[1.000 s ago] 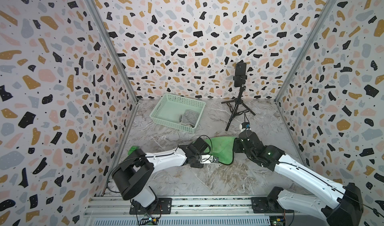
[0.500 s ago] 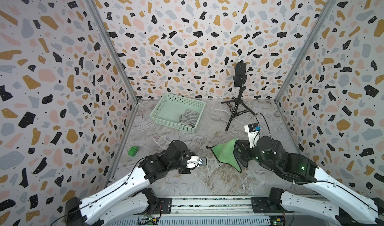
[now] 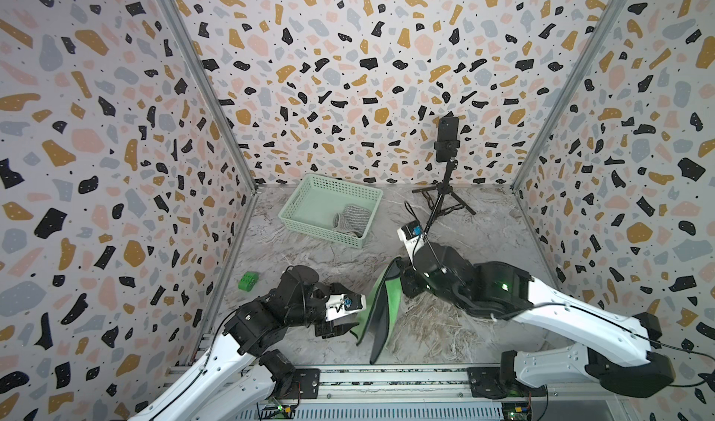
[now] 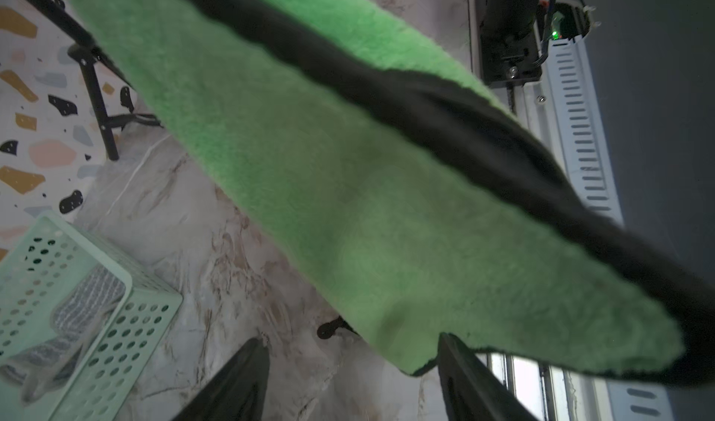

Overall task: Fold the square dishcloth
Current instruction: Flatten out the cleaning item at the center of the board.

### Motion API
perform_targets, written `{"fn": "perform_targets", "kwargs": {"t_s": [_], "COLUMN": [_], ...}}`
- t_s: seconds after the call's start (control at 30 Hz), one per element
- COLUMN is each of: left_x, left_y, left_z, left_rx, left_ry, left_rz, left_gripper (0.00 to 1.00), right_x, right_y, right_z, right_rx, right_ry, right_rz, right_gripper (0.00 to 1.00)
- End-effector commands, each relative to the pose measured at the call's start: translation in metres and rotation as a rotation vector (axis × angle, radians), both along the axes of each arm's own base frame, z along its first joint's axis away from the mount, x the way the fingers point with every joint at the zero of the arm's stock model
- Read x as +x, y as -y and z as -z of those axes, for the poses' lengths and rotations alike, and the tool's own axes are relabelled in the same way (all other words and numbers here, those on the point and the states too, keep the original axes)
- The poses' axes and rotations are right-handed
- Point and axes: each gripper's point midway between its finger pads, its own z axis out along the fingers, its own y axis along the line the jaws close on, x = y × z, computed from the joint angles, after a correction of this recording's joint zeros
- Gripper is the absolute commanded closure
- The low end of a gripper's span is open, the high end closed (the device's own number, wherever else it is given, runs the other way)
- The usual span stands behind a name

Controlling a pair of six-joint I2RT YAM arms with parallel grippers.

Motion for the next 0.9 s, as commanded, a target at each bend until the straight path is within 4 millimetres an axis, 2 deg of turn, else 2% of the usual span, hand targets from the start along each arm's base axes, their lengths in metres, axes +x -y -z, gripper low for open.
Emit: {"fn": "perform_targets", "kwargs": {"t_s": [0.0,0.03,0.1,0.17,0.23,0.33,0.37,0.5,0.6,0.7,0.83,0.87], "left_x": [0.011,0.019,0.034,0.044,0.059,0.089,0.093,0.084,0.091,0.094,0.101,0.103], "left_y": [-0.007,-0.008,-0.009,-0.008,-0.003,0.007,0.012,0.029,0.034,0.031,0.03,0.032], "left_z": [0.014,0.019,0.034,0.058,0.073,0.079,0.077,0.093,0.107,0.123,0.133,0.132], "left_rx": [0.038,0.049,0.084,0.154,0.181,0.171,0.153,0.153,0.209,0.287,0.33,0.323], "left_ry": [0.036,0.05,0.046,0.028,0.0,-0.011,-0.018,-0.018,0.006,-0.009,0.022,0.026], "left_rz": [-0.004,-0.02,-0.036,-0.019,-0.041,-0.115,-0.117,-0.004,0.043,0.076,0.099,0.094], "left_gripper": [0.28,0.28,0.28,0.28,0.27,0.22,0.21,0.2,0.25,0.3,0.31,0.39], "right_x": [0.044,0.052,0.075,0.094,0.109,0.115,0.114,0.11,0.112,0.115,0.112,0.11], "right_y": [0.004,-0.004,-0.005,-0.003,0.004,0.009,0.008,0.012,0.026,0.037,0.035,0.033], "right_z": [0.079,0.104,0.139,0.163,0.18,0.191,0.194,0.203,0.209,0.214,0.21,0.207], "right_rx": [-0.105,-0.116,-0.145,-0.162,-0.161,-0.127,-0.122,-0.122,-0.123,-0.088,-0.054,-0.042], "right_ry": [-0.189,-0.254,-0.329,-0.369,-0.394,-0.411,-0.417,-0.438,-0.447,-0.461,-0.451,-0.451], "right_rz": [0.068,0.056,0.087,0.121,0.157,0.173,0.169,0.169,0.197,0.219,0.195,0.185], "right_gripper": [1.0,1.0,1.0,1.0,1.0,1.0,1.0,1.0,1.0,1.0,1.0,1.0]}}
